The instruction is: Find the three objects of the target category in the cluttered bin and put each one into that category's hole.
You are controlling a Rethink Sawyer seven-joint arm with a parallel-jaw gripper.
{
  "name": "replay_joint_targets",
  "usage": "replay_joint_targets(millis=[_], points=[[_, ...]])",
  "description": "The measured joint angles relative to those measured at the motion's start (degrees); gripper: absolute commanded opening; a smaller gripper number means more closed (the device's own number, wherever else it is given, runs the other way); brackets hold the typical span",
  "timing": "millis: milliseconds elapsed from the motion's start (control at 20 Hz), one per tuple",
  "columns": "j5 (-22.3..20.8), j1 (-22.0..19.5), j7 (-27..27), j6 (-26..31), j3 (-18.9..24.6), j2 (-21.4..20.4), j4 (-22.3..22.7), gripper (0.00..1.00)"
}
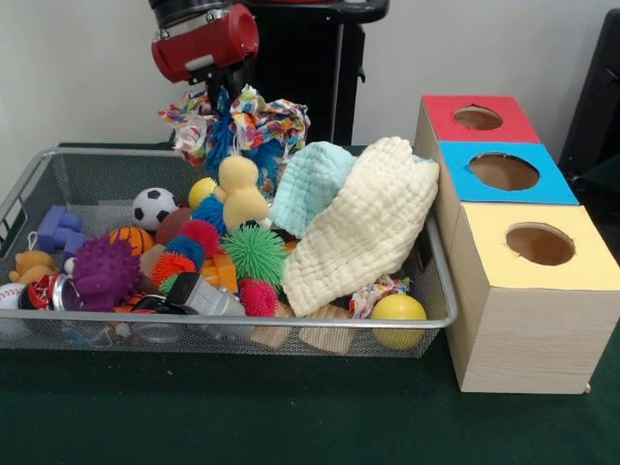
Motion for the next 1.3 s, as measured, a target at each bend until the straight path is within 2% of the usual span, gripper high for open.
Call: replay_joint_targets(millis=[250,300,900,1300], points=[[3.4,0.0,2.1,1.5,1.2,-4.9,2.2,0.0],[5.1,0.1,2.9,3.0,1.6,-7.2,2.8,1.0],[9.7,2.5,3.8,7.7,1.8,-13.1,4.2,1.0],[9.6,5.1,3.8,7.7,0.7,-12.3,4.2,1.0]])
